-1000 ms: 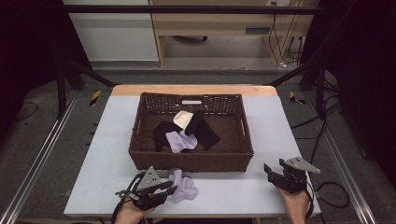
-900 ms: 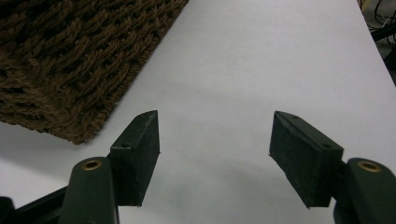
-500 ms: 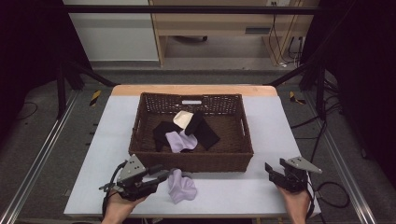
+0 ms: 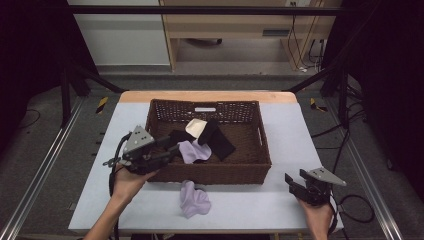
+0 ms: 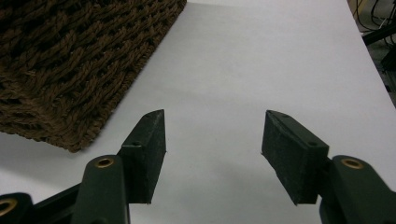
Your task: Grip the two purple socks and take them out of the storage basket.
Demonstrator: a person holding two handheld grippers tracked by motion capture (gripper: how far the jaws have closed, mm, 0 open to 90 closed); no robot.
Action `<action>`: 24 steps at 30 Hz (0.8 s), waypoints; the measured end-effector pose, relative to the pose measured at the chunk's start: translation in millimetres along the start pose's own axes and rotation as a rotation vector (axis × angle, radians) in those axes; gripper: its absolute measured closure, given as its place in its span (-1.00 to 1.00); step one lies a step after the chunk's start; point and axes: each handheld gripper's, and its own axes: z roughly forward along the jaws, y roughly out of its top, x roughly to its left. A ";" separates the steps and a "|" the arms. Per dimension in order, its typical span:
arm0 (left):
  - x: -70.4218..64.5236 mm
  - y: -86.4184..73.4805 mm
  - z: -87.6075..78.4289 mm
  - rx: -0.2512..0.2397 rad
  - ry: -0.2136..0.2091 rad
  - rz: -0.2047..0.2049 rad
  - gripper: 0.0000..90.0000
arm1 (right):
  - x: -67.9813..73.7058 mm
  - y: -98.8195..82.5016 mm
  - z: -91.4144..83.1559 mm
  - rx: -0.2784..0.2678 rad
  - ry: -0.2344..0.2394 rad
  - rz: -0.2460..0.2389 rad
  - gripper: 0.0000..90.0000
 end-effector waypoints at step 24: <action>42.9 16.8 114.2 0.213 0.152 -0.005 0.05 | -0.2 0.3 1.0 0.001 0.004 0.003 -0.10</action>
